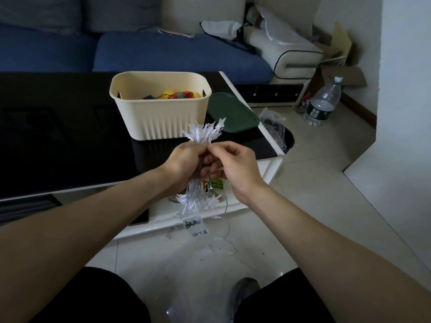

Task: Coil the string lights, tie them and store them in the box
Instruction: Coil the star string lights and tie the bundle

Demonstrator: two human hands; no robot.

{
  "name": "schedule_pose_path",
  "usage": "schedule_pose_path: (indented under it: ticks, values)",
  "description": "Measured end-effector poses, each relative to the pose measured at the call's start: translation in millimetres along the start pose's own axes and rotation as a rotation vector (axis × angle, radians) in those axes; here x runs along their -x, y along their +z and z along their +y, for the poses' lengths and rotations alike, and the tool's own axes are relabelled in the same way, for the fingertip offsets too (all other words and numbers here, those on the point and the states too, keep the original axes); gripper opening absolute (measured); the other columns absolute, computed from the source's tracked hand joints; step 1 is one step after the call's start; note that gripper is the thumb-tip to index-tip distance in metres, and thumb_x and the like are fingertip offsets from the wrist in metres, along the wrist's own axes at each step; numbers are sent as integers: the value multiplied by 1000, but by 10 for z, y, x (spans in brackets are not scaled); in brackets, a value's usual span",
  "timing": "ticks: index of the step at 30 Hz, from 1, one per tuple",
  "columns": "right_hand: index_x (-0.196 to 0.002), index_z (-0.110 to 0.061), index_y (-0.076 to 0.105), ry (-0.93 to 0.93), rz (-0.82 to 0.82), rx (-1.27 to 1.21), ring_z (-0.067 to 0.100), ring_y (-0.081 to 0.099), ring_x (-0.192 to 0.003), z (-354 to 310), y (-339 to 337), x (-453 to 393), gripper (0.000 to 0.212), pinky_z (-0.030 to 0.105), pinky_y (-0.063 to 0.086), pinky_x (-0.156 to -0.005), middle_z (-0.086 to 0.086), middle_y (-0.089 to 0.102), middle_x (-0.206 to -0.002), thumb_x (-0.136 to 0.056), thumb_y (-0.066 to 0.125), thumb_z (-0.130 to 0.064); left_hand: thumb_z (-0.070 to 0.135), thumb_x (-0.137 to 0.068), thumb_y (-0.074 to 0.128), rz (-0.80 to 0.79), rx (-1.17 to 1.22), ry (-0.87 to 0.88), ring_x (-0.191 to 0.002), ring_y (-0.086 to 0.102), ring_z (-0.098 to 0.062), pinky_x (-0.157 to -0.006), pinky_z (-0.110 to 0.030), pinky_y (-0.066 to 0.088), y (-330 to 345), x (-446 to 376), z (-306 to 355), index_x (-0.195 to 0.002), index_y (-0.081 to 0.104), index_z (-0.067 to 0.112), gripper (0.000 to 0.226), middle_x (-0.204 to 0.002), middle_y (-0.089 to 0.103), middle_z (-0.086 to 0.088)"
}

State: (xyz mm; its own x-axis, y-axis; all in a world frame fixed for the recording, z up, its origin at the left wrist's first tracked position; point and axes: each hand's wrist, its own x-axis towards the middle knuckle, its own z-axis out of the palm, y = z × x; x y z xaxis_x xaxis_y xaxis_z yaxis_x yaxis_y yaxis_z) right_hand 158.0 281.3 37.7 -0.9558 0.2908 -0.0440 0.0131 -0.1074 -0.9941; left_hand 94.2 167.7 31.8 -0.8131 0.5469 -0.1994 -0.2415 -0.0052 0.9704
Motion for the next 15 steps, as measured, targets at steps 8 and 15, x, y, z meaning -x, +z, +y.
schedule_pose_path:
  ticks: [8, 15]
  values:
    - [-91, -5, 72, -90, 165, 120, 32, 73, -61, 101, 90, -21, 9, 47, 63, -60, 12, 74, -70, -92, 72, -13, 26, -105, 36, 48, -64, 29, -47, 36, -19, -49, -25, 28, -2, 28, -7, -91, 62, -7, 45, -51, 40, -9]
    - [-121, -17, 72, -188, -28, 410, 1, 60, -57, 60, 92, -51, 29, 17, 48, -57, -3, 68, -81, -95, 64, -8, 22, -105, 40, 242, -51, 11, -46, 38, -18, -51, -29, 30, -53, 29, 3, -82, 51, 4, 31, -57, 40, -6]
